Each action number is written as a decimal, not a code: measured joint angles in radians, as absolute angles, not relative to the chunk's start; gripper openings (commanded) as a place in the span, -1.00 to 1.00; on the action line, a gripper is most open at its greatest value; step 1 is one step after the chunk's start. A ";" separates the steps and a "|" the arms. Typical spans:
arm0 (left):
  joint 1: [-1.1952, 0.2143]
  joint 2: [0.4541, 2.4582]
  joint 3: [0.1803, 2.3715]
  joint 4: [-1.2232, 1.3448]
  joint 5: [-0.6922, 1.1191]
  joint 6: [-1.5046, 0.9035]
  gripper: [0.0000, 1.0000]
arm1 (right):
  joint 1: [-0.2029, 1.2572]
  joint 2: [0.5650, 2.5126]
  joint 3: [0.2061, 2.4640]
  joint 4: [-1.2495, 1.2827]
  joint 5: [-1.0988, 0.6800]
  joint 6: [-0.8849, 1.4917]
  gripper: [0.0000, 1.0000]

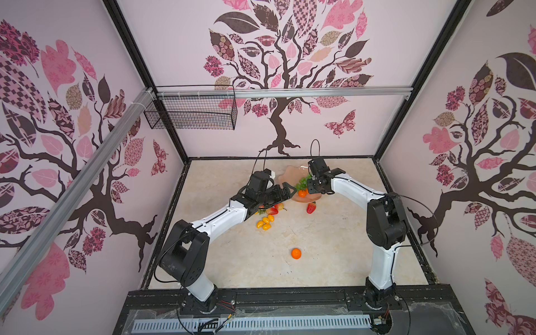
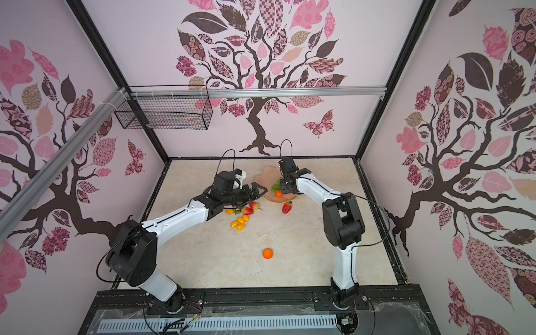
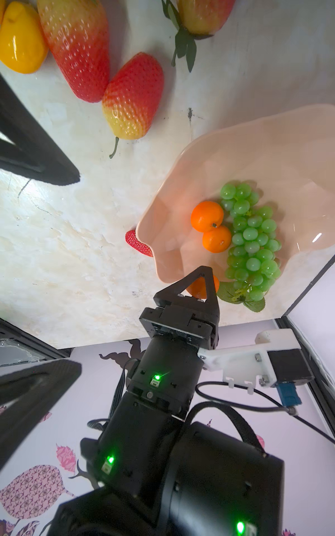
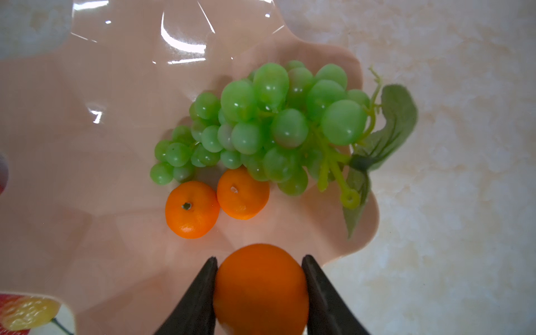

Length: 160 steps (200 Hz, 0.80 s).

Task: Arrange fruit in a fruit bowl
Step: Place the fruit in the fruit bowl.

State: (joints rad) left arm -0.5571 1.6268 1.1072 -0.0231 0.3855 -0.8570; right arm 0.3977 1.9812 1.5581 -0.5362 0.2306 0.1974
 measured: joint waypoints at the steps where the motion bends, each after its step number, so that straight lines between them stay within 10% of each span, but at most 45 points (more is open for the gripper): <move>1: -0.557 1.627 1.107 -0.023 0.385 -0.857 0.96 | 0.398 1.982 1.559 -0.536 0.232 0.198 -0.08; 160: -0.557 1.630 1.107 -0.015 0.385 -0.864 0.96 | 0.395 2.134 1.630 -0.518 0.406 0.139 0.00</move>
State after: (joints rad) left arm -0.5571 1.6302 1.1072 -0.0154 0.3851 -0.8642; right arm 0.3946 2.1342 1.6302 -0.5179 0.4061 0.1390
